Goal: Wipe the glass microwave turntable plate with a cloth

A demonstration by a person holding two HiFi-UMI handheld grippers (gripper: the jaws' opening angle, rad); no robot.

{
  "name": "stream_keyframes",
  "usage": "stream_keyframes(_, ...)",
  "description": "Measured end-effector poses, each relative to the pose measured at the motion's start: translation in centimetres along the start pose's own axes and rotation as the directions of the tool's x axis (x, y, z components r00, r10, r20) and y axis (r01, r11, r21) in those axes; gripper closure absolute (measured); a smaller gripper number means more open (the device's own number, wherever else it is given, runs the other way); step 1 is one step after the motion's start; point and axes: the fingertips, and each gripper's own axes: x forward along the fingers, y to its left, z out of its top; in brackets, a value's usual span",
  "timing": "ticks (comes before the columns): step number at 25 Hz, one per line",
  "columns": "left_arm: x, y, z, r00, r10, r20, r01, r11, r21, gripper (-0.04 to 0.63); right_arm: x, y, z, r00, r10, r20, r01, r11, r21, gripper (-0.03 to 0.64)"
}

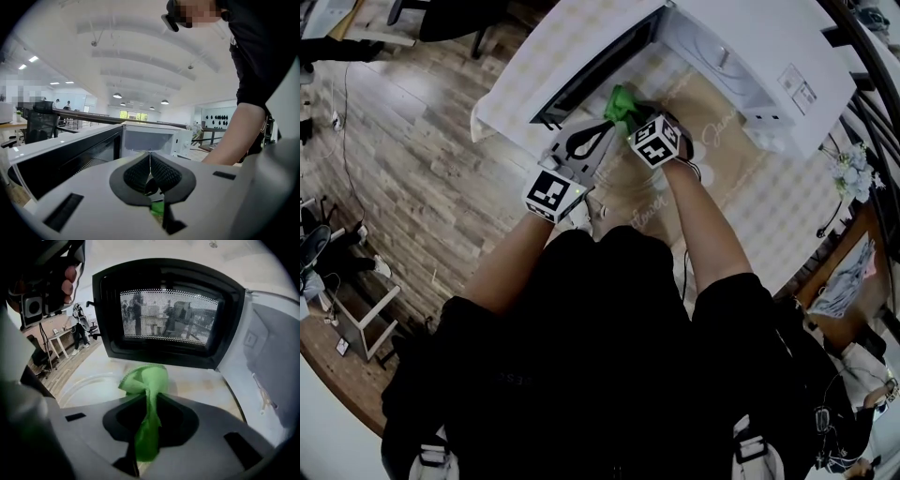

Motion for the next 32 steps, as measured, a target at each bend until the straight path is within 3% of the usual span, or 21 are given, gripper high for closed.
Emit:
stream_keyframes(14,1.9,-0.8,0.5,1.000,-0.016,-0.027,0.017,1.000,0.020,0.574,-1.3,-0.1,-3.1,0.999,0.030,-0.043,-0.029,0.999,0.029,0.543)
stream_keyframes(32,1.3,-2.6,1.1,0.991,-0.131,-0.032,0.132,0.990,0.045,0.574,-6.1,0.1,-10.0,0.984,-0.044,-0.172,0.067,0.990,0.127,0.543)
